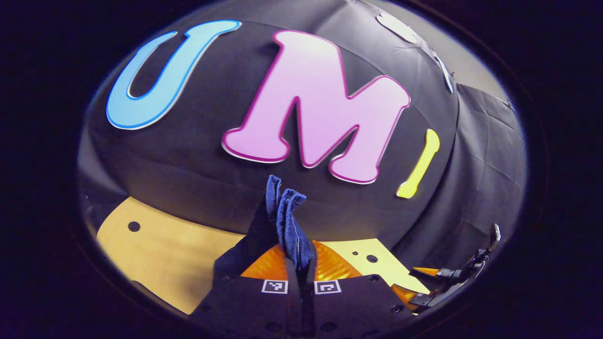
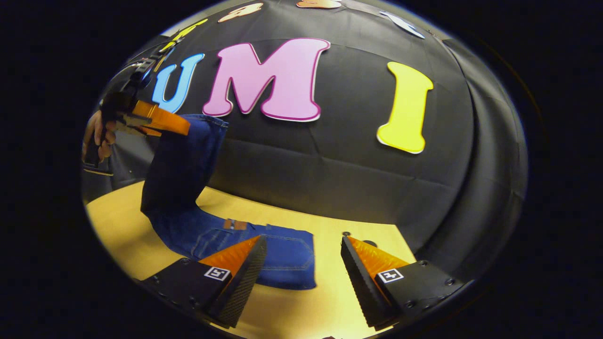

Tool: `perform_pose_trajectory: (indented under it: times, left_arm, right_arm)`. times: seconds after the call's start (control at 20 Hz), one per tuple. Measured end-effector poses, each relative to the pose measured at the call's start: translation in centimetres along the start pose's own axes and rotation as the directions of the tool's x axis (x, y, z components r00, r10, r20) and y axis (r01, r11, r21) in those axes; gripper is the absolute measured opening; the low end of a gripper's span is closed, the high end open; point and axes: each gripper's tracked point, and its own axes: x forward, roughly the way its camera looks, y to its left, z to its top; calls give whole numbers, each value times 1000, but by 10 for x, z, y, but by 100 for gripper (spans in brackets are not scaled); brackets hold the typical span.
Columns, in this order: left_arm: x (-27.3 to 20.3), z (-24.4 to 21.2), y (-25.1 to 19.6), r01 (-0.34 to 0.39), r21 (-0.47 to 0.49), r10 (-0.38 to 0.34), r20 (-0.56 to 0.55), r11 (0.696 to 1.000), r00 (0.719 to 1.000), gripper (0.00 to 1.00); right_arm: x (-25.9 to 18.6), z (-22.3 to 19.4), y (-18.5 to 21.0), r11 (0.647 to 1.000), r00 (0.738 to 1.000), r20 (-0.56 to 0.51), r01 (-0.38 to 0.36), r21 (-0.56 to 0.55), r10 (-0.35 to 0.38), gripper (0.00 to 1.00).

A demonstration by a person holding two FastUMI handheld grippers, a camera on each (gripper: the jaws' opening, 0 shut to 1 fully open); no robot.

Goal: Grasp the waist and the cuffs of the jeans and fold them to make the two legs overlap; first hold the waist and fold one-third of the jeans toward the cuffs, then hold the cuffs and fold the remaining one-third in the same direction to finish folding.

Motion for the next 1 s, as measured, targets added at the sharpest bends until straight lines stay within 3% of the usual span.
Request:
perform_pose_trajectory:
  times: [0.3, 0.5, 0.7, 0.9, 0.95, 1.0]
  left_arm:
    - [77, -73, -123, 220, 18, -216, -132, 975, 967, 6]
    - [112, -135, -129, 223, 16, -212, -253, 975, 944, 7]
    - [117, -144, -124, 204, 23, -186, -317, 979, 930, 19]
    - [111, -148, -109, 163, 60, -138, -303, 985, 943, 57]
    - [100, -141, -105, 156, 52, -135, -287, 986, 948, 75]
    - [87, -130, -100, 144, 46, -128, -261, 988, 957, 80]
  right_arm:
    - [-30, -17, -71, 991, 993, -26, 118, 70, -116, 96]
    - [-51, -42, -101, 981, 983, -74, 174, 86, -168, 96]
    - [-66, -50, -111, 973, 977, -92, 203, 108, -194, 96]
    - [-74, -40, -105, 976, 979, -81, 196, 99, -188, 97]
    - [-78, -35, -101, 976, 980, -78, 191, 102, -183, 97]
    - [-86, -28, -94, 977, 982, -69, 184, 106, -177, 96]
